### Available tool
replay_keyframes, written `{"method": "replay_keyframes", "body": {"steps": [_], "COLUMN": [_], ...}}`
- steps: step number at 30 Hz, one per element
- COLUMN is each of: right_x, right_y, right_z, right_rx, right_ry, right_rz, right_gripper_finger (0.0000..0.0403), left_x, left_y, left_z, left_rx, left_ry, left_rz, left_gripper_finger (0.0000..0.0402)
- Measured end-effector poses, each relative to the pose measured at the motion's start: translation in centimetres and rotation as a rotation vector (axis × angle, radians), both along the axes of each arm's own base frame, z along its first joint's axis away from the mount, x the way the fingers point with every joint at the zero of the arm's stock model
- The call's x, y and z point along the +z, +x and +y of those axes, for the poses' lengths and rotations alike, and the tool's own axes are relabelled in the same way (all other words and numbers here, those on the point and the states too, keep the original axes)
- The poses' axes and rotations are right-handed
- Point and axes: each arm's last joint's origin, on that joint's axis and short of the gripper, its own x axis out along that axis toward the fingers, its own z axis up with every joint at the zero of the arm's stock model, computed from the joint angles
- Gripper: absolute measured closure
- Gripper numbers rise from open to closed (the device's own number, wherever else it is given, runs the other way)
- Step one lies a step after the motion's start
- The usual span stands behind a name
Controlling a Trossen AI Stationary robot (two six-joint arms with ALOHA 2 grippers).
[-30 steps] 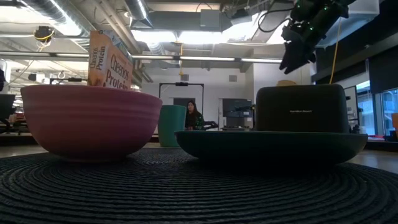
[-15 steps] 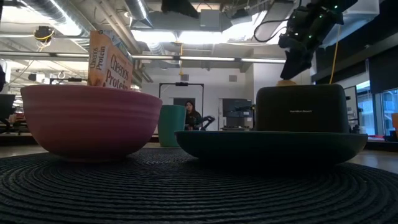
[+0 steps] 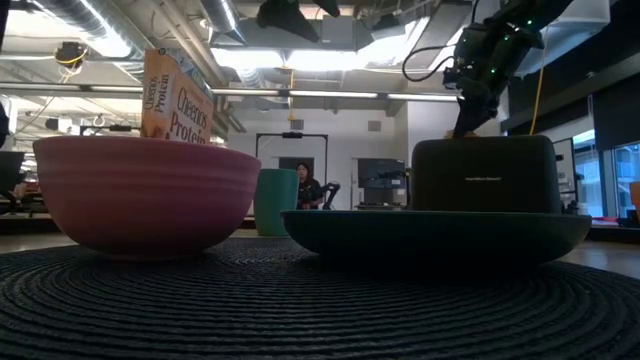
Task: Arrange a breakfast setting
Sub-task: Put the toasted bread from the bread toaster on the dark green plate
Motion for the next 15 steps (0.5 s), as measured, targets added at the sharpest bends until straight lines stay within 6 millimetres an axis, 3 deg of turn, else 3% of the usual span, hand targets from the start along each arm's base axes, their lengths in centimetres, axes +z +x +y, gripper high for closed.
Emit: {"method": "replay_keyframes", "body": {"steps": [4,9,15], "right_x": [0.0,1.0,5.7], "right_y": [0.0,-0.2,-1.0], "right_z": [0.1,0.3,1.3], "right_rx": [0.009,-0.05,-0.081], "right_ry": [0.014,0.013,-0.134], "right_rz": [-0.008,-0.04,-0.128], "right_gripper_finger": [0.0388,0.0386,0.0394], "left_x": [0.0,-0.1,0.5], "left_y": [0.0,0.5,0.7], "left_z": [0.1,0.3,0.6], "left_rx": [0.075,0.095,0.103], "left_ry": [-0.012,-0.034,-0.029], "left_rz": [-0.02,-0.047,-0.119], "left_gripper_finger": [0.0086,0.0086,0.0086]}}
